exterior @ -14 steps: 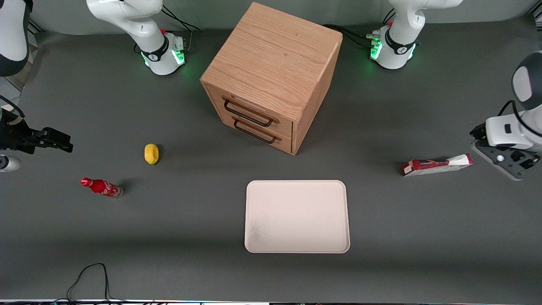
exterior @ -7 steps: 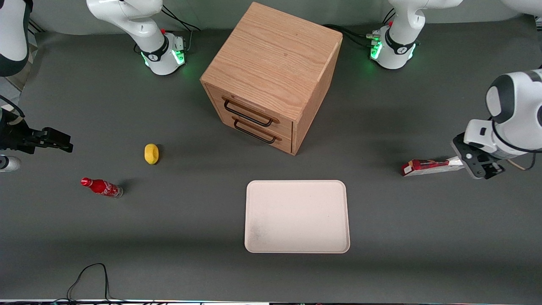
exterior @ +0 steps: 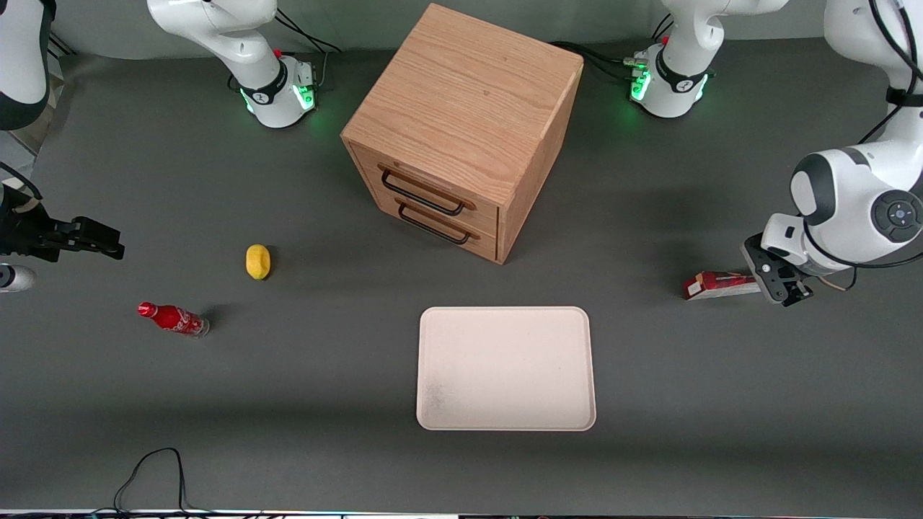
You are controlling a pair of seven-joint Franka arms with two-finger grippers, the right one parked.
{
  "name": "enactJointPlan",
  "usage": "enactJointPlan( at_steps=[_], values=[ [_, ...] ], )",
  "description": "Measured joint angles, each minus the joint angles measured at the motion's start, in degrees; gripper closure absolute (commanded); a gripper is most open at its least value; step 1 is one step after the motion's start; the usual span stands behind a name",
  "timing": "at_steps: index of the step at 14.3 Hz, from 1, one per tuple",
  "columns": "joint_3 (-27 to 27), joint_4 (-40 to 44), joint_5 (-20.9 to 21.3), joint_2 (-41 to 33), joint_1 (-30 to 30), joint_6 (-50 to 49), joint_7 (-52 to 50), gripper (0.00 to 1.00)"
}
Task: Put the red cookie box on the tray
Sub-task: 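Lower the open left gripper over the red shortbread box, then close the left gripper on the box end and lift it upright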
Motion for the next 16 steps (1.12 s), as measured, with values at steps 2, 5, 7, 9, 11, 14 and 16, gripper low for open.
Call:
enactJointPlan(
  at_steps=[2, 5, 7, 9, 11, 14, 16],
  values=[
    [0.03, -0.25, -0.14, 0.97, 0.02, 1.48, 0.06, 0.81],
    [-0.15, -0.30, -1.12, 1.79, -0.02, 1.88, 0.78, 1.00],
    [-0.23, -0.29, -1.49, 1.85, -0.10, 1.90, 1.33, 1.00],
    [-0.26, -0.26, -1.53, 1.85, -0.29, 1.92, 1.48, 1.00],
    [-0.27, 0.07, -1.56, 1.85, -0.38, 1.89, 1.64, 1.00],
    [-0.27, 3.85, -1.94, 1.80, -0.40, -3.88, 1.66, 1.00],
    [-0.24, 9.77, -2.24, 1.59, -0.40, -12.85, 0.26, 1.00]
  ],
)
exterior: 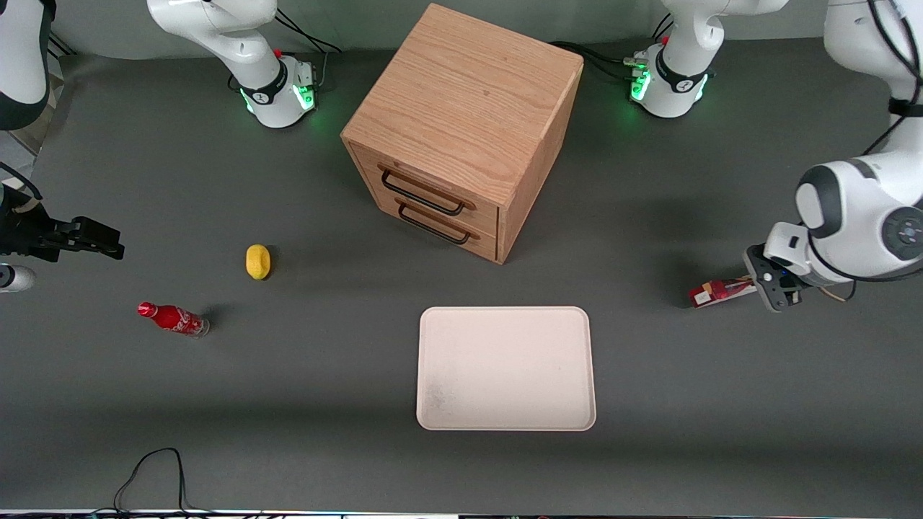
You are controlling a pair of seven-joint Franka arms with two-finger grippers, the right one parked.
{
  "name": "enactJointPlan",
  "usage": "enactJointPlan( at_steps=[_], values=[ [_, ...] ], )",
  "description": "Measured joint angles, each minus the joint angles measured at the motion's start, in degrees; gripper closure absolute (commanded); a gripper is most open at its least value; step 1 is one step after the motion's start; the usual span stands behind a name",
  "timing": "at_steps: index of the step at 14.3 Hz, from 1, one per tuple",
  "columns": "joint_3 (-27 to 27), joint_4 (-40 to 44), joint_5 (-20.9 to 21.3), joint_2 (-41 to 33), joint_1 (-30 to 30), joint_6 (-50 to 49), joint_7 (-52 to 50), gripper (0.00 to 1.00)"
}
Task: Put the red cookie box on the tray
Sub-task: 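Close the left gripper on the box end and lift it upright, then carry the upright box with the left gripper over the white tray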
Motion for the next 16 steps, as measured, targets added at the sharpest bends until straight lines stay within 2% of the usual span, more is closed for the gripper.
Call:
enactJointPlan(
  at_steps=[3, 8, 13, 16],
  values=[
    [-0.02, 10.31, -0.11, -0.45, -0.09, -13.92, -9.58, 1.00],
    [-2.47, 24.91, -0.33, -1.19, -1.47, -29.00, -36.16, 1.00],
    [-8.68, 34.57, -1.28, -0.66, -4.55, -35.36, -64.31, 1.00],
    [-12.18, 40.61, -1.67, 3.79, -6.71, -35.12, -79.02, 1.00]
  ],
)
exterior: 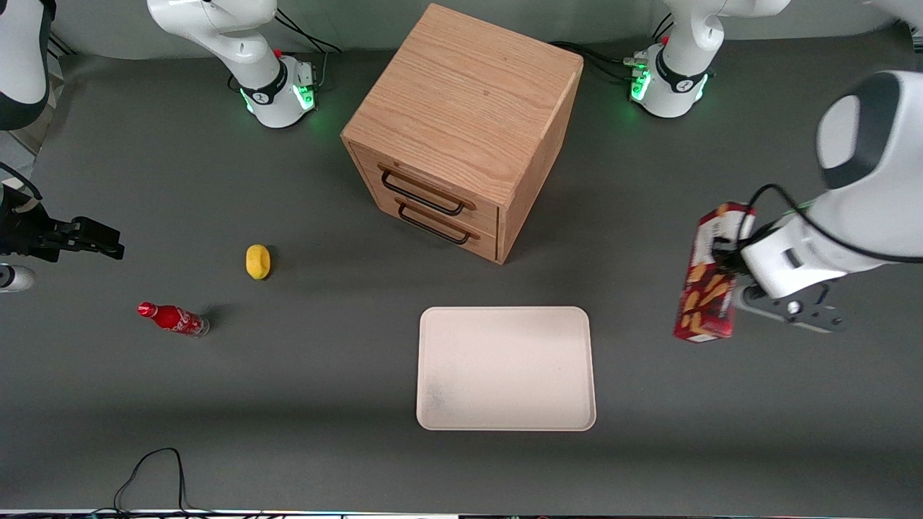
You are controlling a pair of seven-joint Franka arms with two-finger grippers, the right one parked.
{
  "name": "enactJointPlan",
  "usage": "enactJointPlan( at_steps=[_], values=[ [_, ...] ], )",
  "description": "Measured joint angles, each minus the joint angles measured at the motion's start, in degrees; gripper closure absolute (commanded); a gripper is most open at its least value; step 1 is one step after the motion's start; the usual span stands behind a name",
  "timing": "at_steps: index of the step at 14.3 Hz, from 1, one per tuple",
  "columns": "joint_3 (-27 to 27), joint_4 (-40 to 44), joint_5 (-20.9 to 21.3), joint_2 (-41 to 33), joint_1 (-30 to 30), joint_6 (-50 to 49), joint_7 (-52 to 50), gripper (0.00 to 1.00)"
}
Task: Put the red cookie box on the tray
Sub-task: 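Carry the upright box with the left gripper over the white tray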
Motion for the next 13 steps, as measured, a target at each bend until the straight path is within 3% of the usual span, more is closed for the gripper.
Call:
enactJointPlan(
  at_steps=[5, 9, 13],
  values=[
    [-4.21, 8.49, -0.07, 14.27, -3.67, 11.47, -17.74, 1.00],
    [-4.34, 9.39, -0.04, 23.81, -5.77, 21.58, -22.52, 1.00],
    [-4.21, 9.46, 0.00, 28.61, -5.94, 26.76, -22.95, 1.00]
  ],
)
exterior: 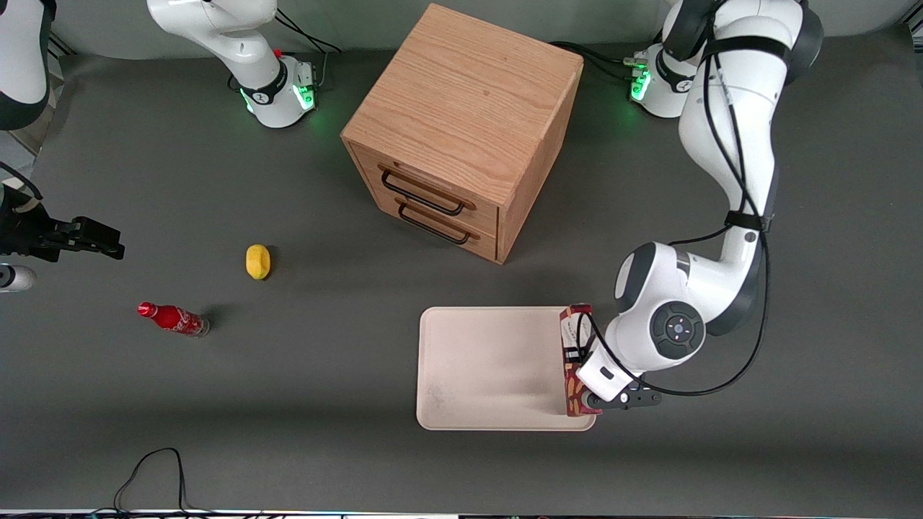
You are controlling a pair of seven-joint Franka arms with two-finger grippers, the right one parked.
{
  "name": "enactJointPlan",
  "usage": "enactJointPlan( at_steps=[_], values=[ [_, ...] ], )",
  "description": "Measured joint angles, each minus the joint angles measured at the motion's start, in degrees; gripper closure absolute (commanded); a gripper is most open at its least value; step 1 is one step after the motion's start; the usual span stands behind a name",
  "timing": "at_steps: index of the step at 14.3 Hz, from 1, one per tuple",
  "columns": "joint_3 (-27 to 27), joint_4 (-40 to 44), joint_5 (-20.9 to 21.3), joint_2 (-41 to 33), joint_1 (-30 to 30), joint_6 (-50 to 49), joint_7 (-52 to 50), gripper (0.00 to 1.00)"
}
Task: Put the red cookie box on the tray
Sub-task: 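Carry the upright box with the left gripper over the white tray, then lower the box onto the tray edge and open the left gripper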
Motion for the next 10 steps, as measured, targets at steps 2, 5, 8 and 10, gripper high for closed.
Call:
enactJointPlan(
  at_steps=[2, 5, 8, 10],
  values=[
    [0.03, -0.18, 0.07, 0.49, 0.00, 1.09, -0.14, 1.00],
    [0.02, -0.57, 1.41, 0.94, 0.00, 2.77, -0.27, 1.00],
    [0.00, -1.19, 1.93, 0.95, -0.01, 2.79, -0.29, 0.55],
    [-0.05, -1.26, 2.61, 0.94, -0.14, 2.83, -0.28, 0.00]
  ],
)
